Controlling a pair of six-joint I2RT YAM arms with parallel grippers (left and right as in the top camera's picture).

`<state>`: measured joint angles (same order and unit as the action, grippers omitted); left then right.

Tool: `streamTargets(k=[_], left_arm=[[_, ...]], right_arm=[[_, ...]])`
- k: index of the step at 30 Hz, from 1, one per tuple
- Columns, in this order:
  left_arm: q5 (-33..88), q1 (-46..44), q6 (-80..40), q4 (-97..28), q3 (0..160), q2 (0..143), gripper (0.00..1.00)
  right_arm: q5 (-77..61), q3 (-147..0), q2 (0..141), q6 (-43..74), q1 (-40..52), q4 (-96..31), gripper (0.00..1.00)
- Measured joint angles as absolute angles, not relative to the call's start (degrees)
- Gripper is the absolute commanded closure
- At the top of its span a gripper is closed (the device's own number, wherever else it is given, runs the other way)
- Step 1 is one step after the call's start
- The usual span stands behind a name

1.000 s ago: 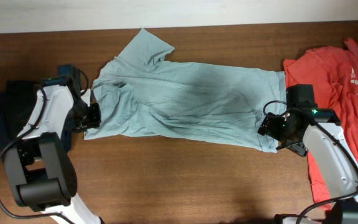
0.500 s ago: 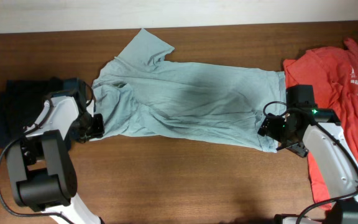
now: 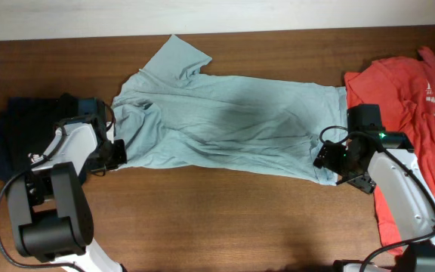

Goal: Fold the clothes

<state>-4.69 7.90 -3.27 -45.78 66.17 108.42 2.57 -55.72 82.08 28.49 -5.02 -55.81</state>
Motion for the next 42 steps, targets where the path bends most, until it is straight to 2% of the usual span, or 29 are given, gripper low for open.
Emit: streamTargets(k=[3,6,8,12,19,26,28,35,40,42], left_arm=[[-6.02,8.62,-3.29,-47.64,66.22,108.42,1.00],[-6.66,10.90,-3.29,-49.32,66.22,108.42,0.99],[-6.66,12.69,-3.29,-49.93,66.19,108.44,1.00],[-5.76,15.05,-3.29,-49.98,66.19,108.44,1.00],[-5.78,15.25,-3.29,-49.95,66.19,108.44,0.99],[-5.78,15.25,-3.29,-49.93,66.19,108.44,0.99],[-5.78,15.25,-3.31,-49.93,66.19,108.44,1.00],[-5.78,15.25,-3.29,-49.93,66.19,108.44,0.99],[-5.78,15.25,-3.29,-49.91,66.19,108.44,1.00],[-5.78,15.25,-3.31,-49.91,66.19,108.44,0.99]], right_arm=[[2.57,-55.72,82.08,28.47,-6.17,-56.55,0.00],[2.59,-55.72,82.08,28.38,-9.80,-57.34,0.12],[2.11,-55.72,82.08,28.29,-12.51,-57.95,0.17],[-0.84,-55.72,82.65,26.24,-16.62,-58.13,0.17],[-9.39,-55.72,86.91,17.76,-15.53,-56.82,0.20],[-13.72,-55.72,90.24,11.60,-12.86,-53.93,0.40],[-15.22,-55.72,90.59,10.20,-12.10,-53.49,0.39],[-15.31,-55.31,91.70,10.50,-10.48,-55.40,0.23],[-15.66,-53.34,93.23,11.73,-10.44,-55.44,0.23],[-16.25,-52.29,93.25,12.32,-10.41,-54.57,0.31]])
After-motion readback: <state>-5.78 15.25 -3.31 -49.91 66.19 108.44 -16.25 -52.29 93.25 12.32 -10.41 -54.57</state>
